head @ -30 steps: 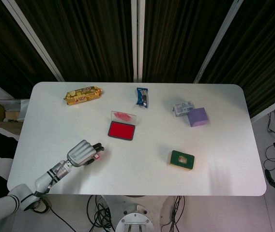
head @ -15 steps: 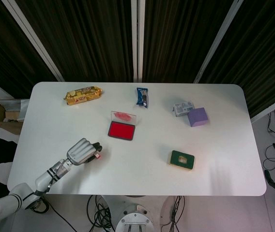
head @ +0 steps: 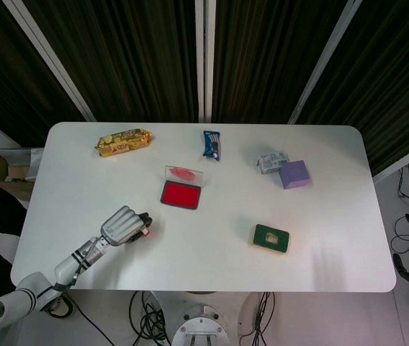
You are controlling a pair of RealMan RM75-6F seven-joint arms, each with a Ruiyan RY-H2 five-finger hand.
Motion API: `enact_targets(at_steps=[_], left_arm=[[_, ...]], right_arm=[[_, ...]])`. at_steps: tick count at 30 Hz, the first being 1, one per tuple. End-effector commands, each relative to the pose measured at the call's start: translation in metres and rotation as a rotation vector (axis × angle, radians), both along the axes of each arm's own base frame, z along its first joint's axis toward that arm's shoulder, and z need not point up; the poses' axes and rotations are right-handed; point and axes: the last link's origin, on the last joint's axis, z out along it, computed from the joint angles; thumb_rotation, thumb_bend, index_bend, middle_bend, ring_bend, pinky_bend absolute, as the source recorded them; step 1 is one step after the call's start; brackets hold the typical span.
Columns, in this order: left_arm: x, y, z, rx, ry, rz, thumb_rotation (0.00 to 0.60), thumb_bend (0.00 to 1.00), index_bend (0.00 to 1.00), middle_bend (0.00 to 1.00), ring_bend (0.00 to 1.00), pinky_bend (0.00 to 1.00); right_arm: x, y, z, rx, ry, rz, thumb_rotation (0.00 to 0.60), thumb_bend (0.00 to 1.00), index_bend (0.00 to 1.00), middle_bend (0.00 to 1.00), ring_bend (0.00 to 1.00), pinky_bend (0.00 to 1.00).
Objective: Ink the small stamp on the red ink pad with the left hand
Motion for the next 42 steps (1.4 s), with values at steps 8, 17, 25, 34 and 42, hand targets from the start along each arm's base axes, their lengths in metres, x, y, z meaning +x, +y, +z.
enact_targets(at_steps=[8,17,25,34,42], left_arm=[[0.0,0.001,0.0,0.004,-0.009,0.004,0.6,0.31,0.53,0.54,0.93,1.0],[0.007,0.006,0.007,-0.014,-0.087,0.059,0.6,0.34,0.57,0.57,0.95,1.0],[0.041,0.031,0.025,-0.069,-0.193,0.191,0.6,0.37,0.6,0.6,0.97,1.0],[0.098,0.073,0.014,-0.108,-0.168,0.288,0.6,0.38,0.6,0.61,0.98,1.0],[0.129,0.092,-0.02,-0.111,-0.147,0.33,0.6,0.38,0.6,0.61,0.99,1.0]], right_arm=[[0.001,-0.001,0.001,0.001,0.002,0.002,0.6,0.28,0.0,0.0,0.0,0.0],[0.003,-0.002,0.003,-0.007,0.0,0.01,0.6,0.28,0.0,0.0,0.0,0.0],[0.002,-0.002,-0.001,0.003,-0.006,0.01,0.6,0.28,0.0,0.0,0.0,0.0],[0.002,0.0,-0.001,0.003,-0.008,0.01,0.6,0.28,0.0,0.0,0.0,0.0],[-0.002,0.002,-0.001,0.007,-0.011,-0.004,0.6,0.28,0.0,0.0,0.0,0.0]])
